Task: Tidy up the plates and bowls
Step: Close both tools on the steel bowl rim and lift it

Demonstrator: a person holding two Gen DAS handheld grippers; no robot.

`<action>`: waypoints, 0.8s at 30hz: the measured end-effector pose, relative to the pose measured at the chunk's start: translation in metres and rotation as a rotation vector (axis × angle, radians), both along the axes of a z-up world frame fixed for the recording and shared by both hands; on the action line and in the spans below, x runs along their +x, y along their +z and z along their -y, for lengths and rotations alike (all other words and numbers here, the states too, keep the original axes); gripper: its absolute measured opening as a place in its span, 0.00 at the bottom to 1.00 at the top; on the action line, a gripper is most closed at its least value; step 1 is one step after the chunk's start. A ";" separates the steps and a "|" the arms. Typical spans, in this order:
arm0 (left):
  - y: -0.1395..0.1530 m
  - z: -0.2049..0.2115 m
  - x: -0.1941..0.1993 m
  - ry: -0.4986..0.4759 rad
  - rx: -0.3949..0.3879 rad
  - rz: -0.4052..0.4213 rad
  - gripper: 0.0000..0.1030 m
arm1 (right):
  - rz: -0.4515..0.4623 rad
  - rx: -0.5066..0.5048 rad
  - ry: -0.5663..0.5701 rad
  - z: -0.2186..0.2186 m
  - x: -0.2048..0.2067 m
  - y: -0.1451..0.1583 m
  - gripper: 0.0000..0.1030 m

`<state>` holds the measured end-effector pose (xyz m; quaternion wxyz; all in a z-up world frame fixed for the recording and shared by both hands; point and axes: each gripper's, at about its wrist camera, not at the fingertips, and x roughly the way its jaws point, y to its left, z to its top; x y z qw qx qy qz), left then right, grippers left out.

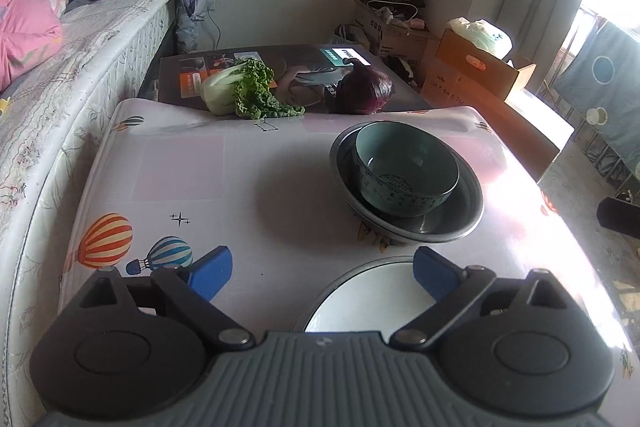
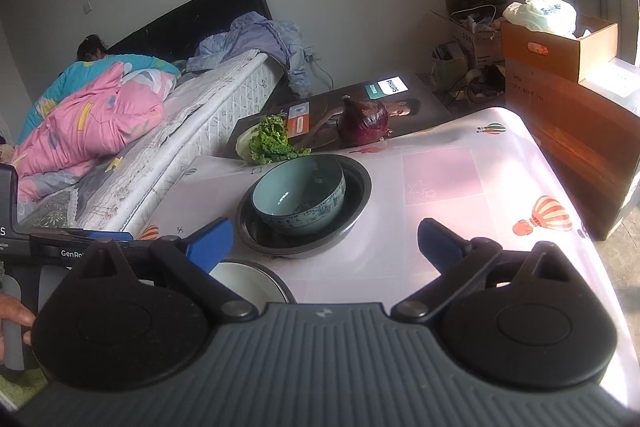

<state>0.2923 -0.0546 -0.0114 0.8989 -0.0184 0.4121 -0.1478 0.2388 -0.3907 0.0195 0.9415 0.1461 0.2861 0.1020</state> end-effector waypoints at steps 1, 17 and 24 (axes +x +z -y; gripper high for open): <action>-0.003 0.001 0.008 -0.001 -0.006 -0.003 0.88 | -0.006 0.003 0.004 0.000 0.010 -0.003 0.89; -0.035 0.022 0.094 0.023 -0.114 -0.101 0.28 | -0.176 0.097 0.002 0.017 0.133 -0.069 0.45; -0.044 0.031 0.106 0.016 -0.093 -0.137 0.24 | -0.228 0.144 0.030 0.016 0.153 -0.088 0.31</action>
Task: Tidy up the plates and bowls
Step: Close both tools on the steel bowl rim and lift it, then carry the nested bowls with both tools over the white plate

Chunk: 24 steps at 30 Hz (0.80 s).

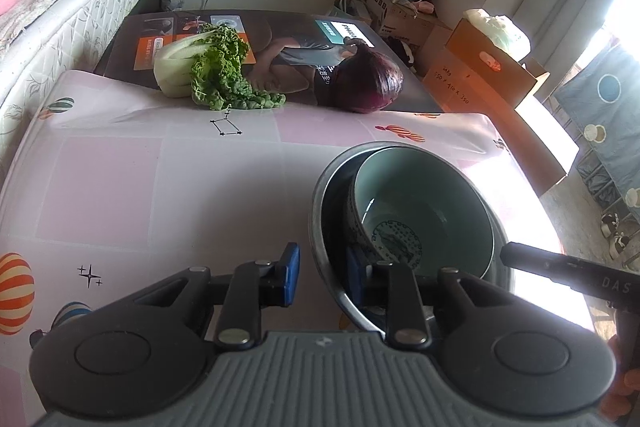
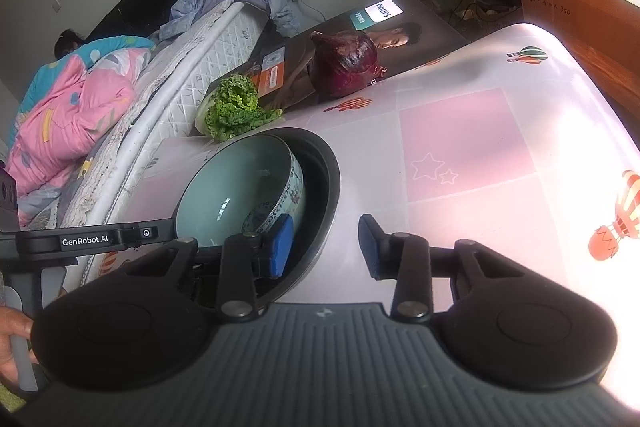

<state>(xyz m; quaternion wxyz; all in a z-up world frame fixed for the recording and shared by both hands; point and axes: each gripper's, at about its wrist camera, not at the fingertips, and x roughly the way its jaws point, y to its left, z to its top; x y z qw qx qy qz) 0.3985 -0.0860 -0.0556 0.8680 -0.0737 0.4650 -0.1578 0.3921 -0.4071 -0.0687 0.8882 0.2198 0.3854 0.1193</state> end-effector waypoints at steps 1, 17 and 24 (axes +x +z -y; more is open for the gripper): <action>-0.002 0.001 0.002 -0.001 0.004 -0.009 0.23 | -0.007 0.007 0.002 0.000 0.003 -0.003 0.29; -0.021 0.000 0.020 0.033 -0.083 -0.091 0.13 | -0.048 0.156 -0.004 0.000 0.022 -0.031 0.15; -0.022 -0.005 0.020 0.041 -0.115 -0.086 0.12 | -0.029 0.153 -0.001 0.000 0.018 -0.028 0.15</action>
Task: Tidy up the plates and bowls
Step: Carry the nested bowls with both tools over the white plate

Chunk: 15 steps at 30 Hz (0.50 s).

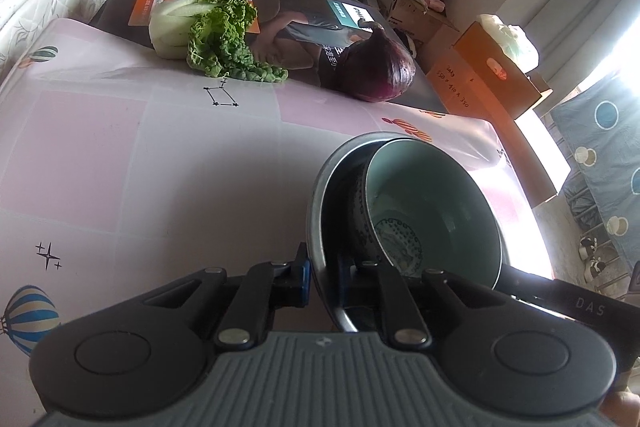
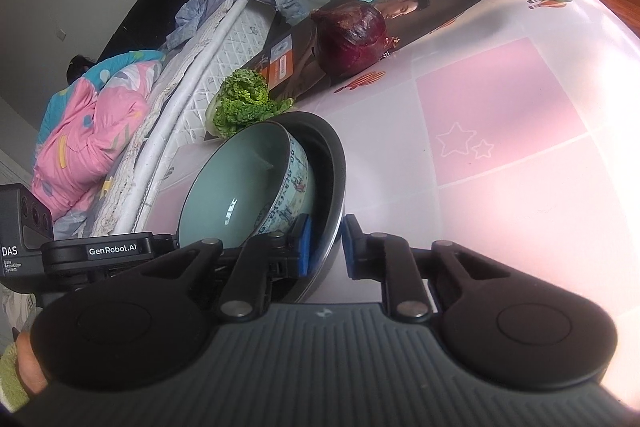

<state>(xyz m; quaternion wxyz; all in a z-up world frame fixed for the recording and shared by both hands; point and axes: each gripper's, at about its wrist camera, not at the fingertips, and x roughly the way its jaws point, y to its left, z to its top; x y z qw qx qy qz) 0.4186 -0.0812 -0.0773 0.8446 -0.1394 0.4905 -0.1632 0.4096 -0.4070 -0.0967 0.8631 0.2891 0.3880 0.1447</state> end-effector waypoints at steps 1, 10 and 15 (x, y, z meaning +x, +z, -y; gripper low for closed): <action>0.000 -0.001 -0.001 -0.001 -0.003 0.002 0.12 | 0.003 0.000 0.001 0.000 -0.001 0.001 0.15; 0.008 0.000 -0.009 -0.003 0.007 0.029 0.13 | 0.035 -0.021 0.007 -0.001 -0.010 0.013 0.15; 0.015 0.000 -0.012 -0.006 -0.004 0.047 0.14 | 0.053 -0.021 0.001 0.002 -0.015 0.022 0.15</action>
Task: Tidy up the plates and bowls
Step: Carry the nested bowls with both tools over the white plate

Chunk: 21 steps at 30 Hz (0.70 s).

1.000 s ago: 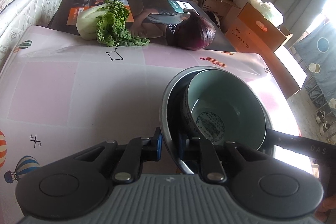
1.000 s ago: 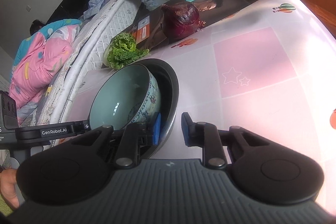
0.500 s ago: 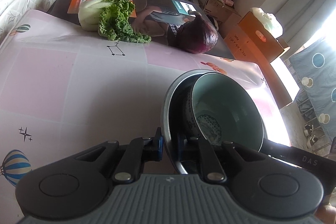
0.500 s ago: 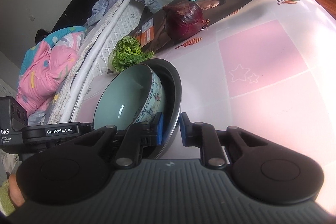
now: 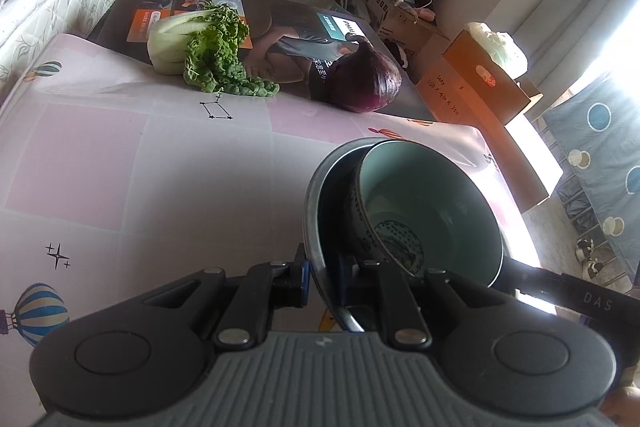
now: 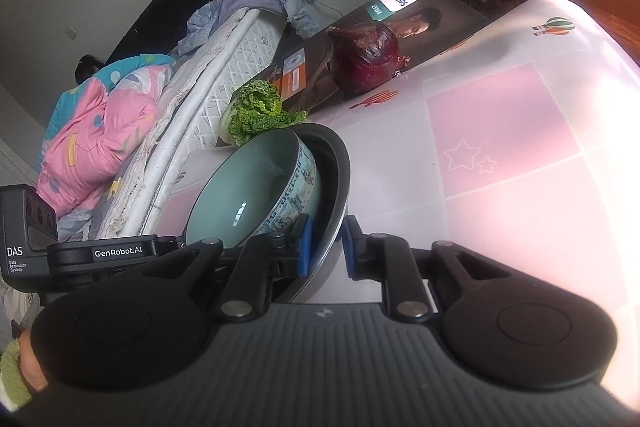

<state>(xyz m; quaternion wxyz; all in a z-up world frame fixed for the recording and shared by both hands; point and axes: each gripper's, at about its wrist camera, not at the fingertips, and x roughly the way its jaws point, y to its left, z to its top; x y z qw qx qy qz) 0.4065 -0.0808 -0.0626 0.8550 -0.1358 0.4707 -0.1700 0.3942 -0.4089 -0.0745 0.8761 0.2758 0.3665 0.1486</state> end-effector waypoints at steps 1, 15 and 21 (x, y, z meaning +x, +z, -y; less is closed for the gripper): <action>0.003 0.001 -0.001 -0.002 -0.003 0.006 0.14 | 0.004 0.000 -0.002 0.000 -0.001 0.002 0.16; 0.042 -0.003 -0.030 -0.013 -0.037 0.066 0.14 | 0.083 -0.021 -0.009 0.001 -0.039 0.046 0.16; 0.066 -0.020 -0.067 0.010 -0.046 0.095 0.13 | 0.117 -0.016 0.010 -0.010 -0.078 0.070 0.15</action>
